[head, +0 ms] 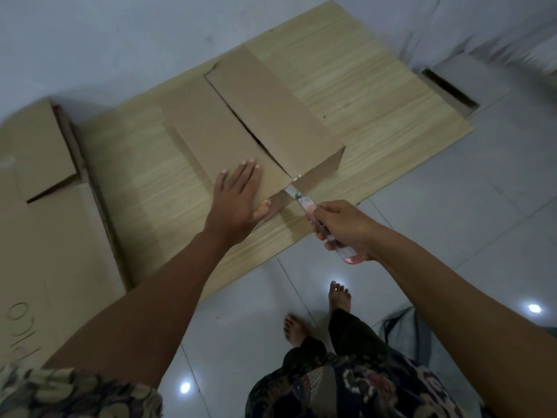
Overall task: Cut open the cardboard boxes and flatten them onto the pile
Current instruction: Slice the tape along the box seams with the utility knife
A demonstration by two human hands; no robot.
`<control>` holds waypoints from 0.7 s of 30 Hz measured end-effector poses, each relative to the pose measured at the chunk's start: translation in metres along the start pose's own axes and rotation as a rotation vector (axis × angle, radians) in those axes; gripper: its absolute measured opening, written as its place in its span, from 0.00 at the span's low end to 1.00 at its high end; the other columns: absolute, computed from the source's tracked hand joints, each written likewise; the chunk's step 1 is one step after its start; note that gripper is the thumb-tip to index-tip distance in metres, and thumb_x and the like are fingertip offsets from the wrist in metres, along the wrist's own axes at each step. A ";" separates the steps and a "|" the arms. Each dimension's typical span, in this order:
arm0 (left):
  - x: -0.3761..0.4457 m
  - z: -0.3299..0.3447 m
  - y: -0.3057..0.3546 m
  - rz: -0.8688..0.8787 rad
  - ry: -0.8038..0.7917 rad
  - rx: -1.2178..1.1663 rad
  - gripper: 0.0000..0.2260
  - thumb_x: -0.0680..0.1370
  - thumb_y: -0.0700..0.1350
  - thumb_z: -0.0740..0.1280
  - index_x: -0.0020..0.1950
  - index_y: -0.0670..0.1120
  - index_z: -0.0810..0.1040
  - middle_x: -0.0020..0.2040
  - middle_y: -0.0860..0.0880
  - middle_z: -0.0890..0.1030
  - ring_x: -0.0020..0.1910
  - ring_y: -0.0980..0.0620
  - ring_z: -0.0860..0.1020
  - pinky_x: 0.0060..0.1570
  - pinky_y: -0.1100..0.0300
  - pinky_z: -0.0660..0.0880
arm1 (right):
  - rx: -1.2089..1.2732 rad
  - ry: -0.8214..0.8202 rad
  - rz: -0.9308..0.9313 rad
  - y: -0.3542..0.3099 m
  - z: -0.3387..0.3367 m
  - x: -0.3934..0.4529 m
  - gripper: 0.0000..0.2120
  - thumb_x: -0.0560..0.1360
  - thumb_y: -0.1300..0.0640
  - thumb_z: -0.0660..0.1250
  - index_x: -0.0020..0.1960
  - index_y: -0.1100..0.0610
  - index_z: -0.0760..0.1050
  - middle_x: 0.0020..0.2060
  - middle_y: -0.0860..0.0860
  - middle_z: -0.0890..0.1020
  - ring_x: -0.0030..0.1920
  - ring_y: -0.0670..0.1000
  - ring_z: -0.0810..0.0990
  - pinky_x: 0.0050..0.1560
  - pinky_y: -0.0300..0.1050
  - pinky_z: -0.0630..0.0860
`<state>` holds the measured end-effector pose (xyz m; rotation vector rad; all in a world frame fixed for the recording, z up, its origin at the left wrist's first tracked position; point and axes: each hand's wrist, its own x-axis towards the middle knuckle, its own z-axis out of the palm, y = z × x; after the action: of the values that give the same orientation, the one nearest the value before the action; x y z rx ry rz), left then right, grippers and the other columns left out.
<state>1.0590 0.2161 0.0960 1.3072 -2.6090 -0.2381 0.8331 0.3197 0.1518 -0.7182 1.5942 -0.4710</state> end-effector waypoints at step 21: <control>0.032 -0.004 0.028 -0.157 0.078 0.071 0.31 0.74 0.65 0.60 0.73 0.50 0.73 0.72 0.44 0.71 0.72 0.41 0.68 0.71 0.35 0.60 | -0.031 0.121 -0.062 -0.007 -0.042 0.018 0.24 0.76 0.29 0.60 0.48 0.48 0.81 0.37 0.47 0.81 0.38 0.49 0.79 0.54 0.59 0.78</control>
<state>1.0196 0.2064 0.1100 1.5156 -2.4743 -0.1178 0.7920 0.2984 0.1499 -0.7769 1.6991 -0.5443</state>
